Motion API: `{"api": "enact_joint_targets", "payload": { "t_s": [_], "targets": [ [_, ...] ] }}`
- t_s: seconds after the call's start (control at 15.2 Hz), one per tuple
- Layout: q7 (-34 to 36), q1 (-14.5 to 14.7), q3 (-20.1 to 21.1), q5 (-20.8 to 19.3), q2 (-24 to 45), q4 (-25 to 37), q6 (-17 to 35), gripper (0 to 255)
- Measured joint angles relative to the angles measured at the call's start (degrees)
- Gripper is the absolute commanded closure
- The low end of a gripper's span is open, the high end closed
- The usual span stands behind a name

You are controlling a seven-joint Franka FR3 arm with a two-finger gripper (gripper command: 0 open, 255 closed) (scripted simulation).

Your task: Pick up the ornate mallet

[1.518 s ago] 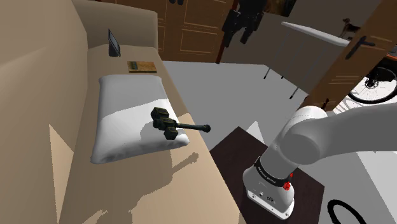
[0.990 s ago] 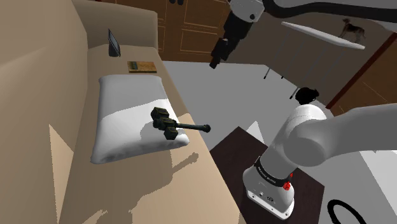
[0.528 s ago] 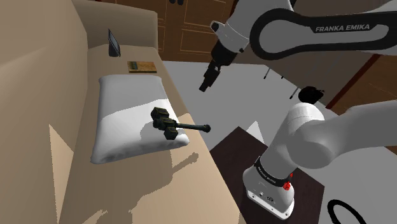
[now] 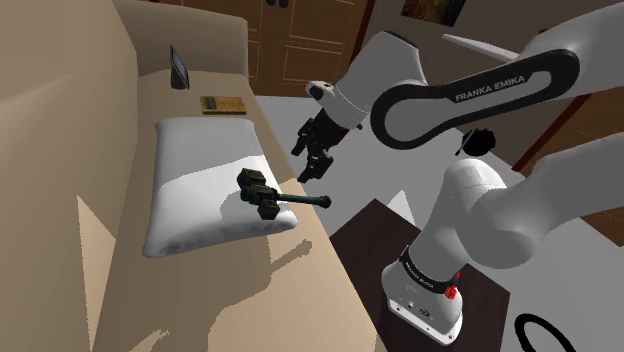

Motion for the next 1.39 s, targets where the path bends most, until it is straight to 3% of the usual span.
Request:
{"api": "enact_joint_targets", "payload": {
  "t_s": [0.26, 0.73, 0.79, 1.39],
  "targets": [
    [-10.2, 7.4, -6.0, 1.3, 5.5, -3.6, 10.6, 0],
    [-14.5, 12.6, -11.0, 3.4, 13.0, -5.3, 20.3, 0],
    [-14.6, 12.8, -11.3, 3.6, 13.4, -5.4, 20.8, 255],
    [-14.8, 13.1, -11.5, 3.7, 13.7, -5.5, 21.3, 255]
  ]
}}
